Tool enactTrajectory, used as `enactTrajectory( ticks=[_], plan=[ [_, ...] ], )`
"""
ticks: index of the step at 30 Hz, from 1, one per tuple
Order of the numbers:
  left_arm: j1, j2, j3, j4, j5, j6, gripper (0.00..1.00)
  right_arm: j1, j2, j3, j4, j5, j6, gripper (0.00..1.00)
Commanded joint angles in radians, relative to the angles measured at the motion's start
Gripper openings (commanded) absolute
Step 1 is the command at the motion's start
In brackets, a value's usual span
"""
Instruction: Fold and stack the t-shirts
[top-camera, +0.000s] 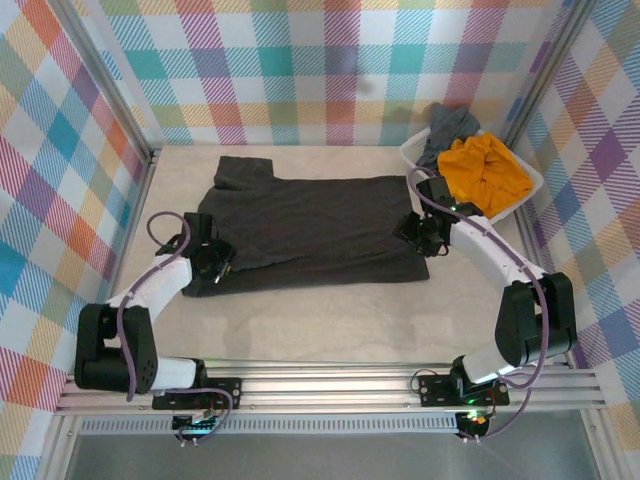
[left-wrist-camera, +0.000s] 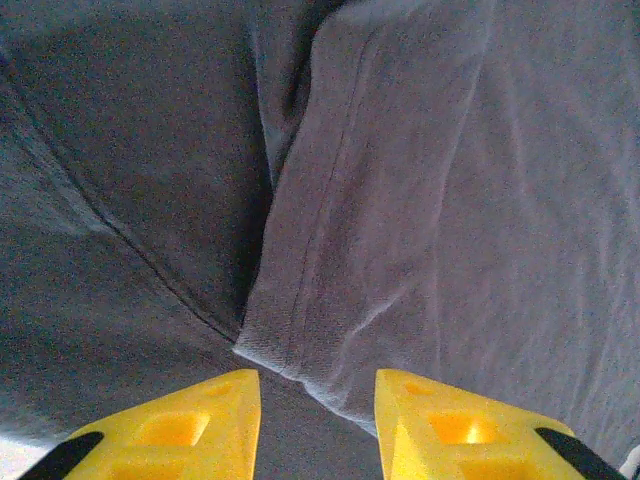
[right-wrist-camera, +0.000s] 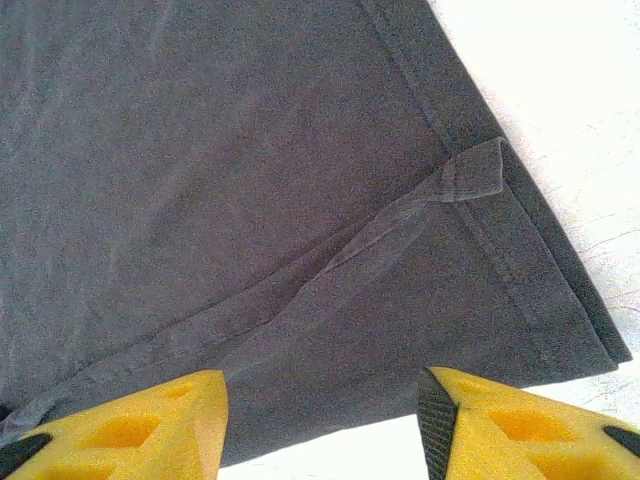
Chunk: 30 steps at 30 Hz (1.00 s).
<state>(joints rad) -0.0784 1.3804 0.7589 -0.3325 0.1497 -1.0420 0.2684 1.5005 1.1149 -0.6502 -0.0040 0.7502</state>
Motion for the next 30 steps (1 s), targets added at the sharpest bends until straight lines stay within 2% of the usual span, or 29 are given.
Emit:
enactTrajectory(
  ticks=[1, 3, 6, 12, 18, 24, 30],
  plan=[
    [-0.027, 0.058, 0.028, -0.016, 0.022, -0.017, 0.31, 0.003, -0.013, 0.014, -0.026, -0.019, -0.006, 0.54],
    [-0.028, 0.059, 0.03, -0.07, -0.02, -0.013, 0.28, 0.002, -0.011, 0.014, -0.03, -0.017, -0.003, 0.54],
    [-0.029, 0.017, 0.009, -0.104, -0.069, -0.019, 0.29, 0.002, -0.015, 0.01, -0.029, -0.019, 0.0, 0.54],
    [-0.04, 0.01, -0.042, -0.048, -0.045, -0.063, 0.32, 0.003, -0.007, 0.013, -0.026, -0.024, 0.003, 0.54],
    [-0.047, 0.063, -0.056, 0.015, -0.018, -0.106, 0.32, 0.003, -0.008, 0.021, -0.037, -0.015, -0.003, 0.54],
    [-0.052, 0.063, -0.03, 0.016, -0.05, -0.11, 0.31, 0.003, -0.01, 0.014, -0.033, -0.016, -0.002, 0.54],
    [-0.076, -0.011, -0.033, -0.013, -0.096, -0.126, 0.31, 0.003, -0.008, 0.004, -0.028, -0.019, 0.001, 0.54]
  ],
)
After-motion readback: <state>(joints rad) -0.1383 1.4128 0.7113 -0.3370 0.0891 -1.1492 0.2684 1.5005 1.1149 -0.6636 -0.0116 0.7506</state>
